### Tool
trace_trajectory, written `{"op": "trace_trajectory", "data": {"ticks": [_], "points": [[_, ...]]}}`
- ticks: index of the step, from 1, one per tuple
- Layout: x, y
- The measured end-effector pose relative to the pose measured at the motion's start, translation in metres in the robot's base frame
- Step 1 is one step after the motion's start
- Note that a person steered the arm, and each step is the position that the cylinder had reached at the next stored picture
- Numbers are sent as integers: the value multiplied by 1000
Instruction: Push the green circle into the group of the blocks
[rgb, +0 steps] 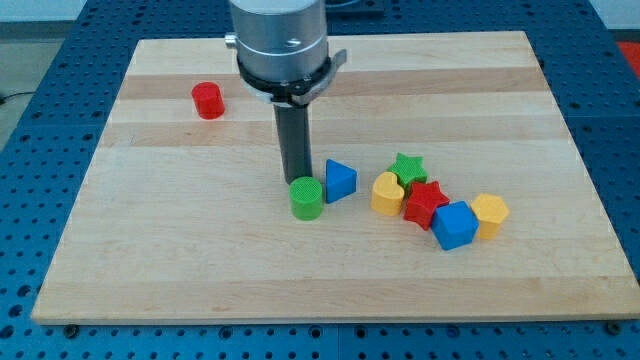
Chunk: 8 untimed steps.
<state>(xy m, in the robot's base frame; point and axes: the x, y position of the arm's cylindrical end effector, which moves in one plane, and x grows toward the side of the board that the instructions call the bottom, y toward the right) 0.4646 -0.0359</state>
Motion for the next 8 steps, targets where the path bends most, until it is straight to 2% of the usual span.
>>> {"op": "trace_trajectory", "data": {"ticks": [2, 4, 6, 8], "points": [[5, -4], [10, -63], [49, -50], [42, 0]]}}
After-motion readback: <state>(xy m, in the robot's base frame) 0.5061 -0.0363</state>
